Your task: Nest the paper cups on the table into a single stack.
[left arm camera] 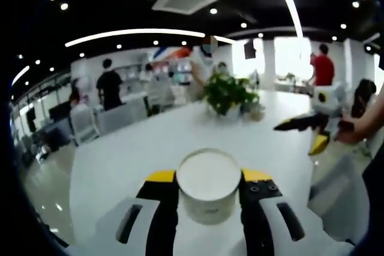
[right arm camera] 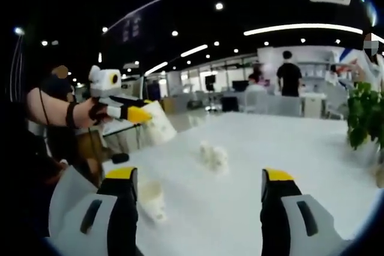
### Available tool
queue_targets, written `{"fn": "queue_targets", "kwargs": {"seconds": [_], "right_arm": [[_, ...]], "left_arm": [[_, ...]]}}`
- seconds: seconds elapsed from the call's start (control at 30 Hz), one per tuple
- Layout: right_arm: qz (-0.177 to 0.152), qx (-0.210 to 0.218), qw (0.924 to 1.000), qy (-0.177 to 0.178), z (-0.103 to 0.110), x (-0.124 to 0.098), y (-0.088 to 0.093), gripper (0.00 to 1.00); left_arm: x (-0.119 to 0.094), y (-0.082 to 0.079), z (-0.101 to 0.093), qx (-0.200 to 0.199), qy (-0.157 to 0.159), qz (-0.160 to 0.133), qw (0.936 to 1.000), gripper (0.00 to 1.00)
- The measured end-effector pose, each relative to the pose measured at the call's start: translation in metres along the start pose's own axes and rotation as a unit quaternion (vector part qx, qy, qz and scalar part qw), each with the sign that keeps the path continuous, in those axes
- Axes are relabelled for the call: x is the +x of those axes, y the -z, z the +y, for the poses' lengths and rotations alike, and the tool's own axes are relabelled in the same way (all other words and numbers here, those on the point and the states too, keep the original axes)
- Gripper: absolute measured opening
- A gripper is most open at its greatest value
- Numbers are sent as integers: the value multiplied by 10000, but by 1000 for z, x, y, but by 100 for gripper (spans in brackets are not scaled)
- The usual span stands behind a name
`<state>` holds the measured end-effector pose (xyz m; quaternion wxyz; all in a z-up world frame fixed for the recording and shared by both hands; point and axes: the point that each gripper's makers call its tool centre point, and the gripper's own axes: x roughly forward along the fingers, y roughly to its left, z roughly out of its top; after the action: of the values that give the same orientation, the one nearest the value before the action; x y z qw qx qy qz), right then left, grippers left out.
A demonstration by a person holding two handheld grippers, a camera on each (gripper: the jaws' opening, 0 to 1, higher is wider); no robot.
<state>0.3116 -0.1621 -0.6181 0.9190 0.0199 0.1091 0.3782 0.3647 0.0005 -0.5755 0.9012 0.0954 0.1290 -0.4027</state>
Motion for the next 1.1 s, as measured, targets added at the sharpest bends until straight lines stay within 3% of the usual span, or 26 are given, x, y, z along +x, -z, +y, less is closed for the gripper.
{"fn": "queue_targets", "kwargs": {"seconds": [0.47, 0.8, 1.1], "right_arm": [[-71, 35, 9985, -549, 26, 29, -11, 74], [-35, 247, 9959, -874, 46, 48, -7, 74], [-31, 395, 9908, -1291, 68, 64, -6, 68]], "left_arm": [[1, 0, -13, -10, 127, 44, 9999, 37], [1, -5, -19, 69, 174, 10, 9998, 37], [-1, -8, -24, 172, 213, 29, 9996, 37]]}}
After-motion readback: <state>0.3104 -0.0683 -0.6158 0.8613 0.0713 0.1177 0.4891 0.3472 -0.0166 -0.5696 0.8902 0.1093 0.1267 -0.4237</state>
